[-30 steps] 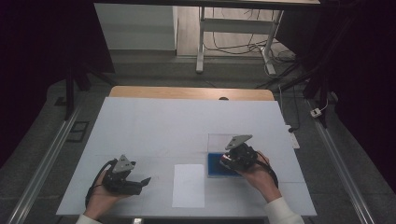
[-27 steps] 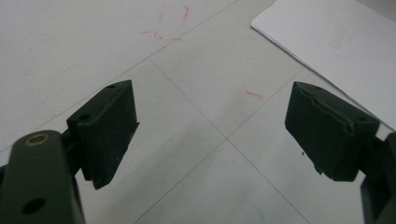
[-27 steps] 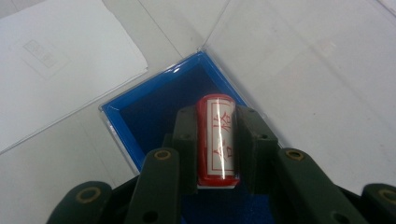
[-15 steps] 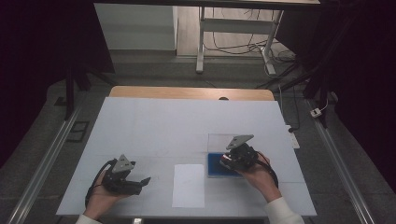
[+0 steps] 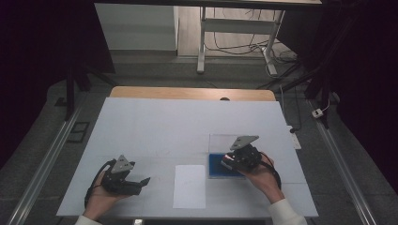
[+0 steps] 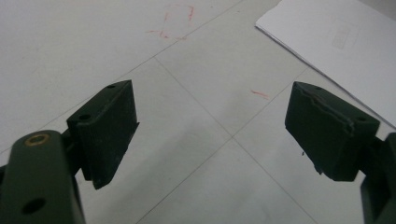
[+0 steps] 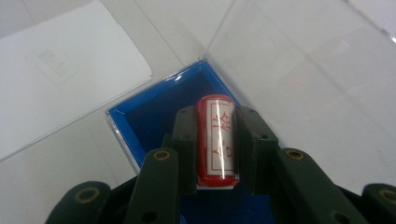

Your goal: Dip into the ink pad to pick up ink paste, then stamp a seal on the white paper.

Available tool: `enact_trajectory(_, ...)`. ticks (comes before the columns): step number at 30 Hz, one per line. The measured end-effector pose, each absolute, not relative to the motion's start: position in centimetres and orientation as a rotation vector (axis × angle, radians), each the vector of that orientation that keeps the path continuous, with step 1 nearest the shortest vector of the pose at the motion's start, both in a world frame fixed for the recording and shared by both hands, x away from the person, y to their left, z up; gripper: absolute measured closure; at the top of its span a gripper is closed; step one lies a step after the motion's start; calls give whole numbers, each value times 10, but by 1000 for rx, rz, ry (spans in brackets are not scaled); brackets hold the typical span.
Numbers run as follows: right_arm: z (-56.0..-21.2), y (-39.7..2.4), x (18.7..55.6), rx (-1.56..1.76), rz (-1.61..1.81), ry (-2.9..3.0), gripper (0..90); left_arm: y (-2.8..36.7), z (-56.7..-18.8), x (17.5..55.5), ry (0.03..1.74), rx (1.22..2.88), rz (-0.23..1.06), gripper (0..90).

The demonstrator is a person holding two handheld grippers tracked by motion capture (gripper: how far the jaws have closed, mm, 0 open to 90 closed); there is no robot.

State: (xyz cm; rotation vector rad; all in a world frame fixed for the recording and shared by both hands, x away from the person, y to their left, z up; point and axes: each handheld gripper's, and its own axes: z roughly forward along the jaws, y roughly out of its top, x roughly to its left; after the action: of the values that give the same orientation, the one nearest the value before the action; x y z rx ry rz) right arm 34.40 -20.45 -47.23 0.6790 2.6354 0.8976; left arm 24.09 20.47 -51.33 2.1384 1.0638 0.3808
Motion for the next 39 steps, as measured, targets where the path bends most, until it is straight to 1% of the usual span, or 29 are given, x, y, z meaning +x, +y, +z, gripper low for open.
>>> enact_trajectory(7,-443,-214,334,691,1100,2538,704,205,-513,241,1066,2138,381,171)
enact_trajectory(13,-430,-213,327,658,1152,2513,703,205,-512,240,1060,2140,386,171)
enact_trajectory(22,-425,-198,316,588,1161,2526,704,205,-513,241,1058,2145,382,174)
enact_trajectory(39,-430,-174,306,497,1150,2578,704,203,-514,241,1060,2151,377,173)
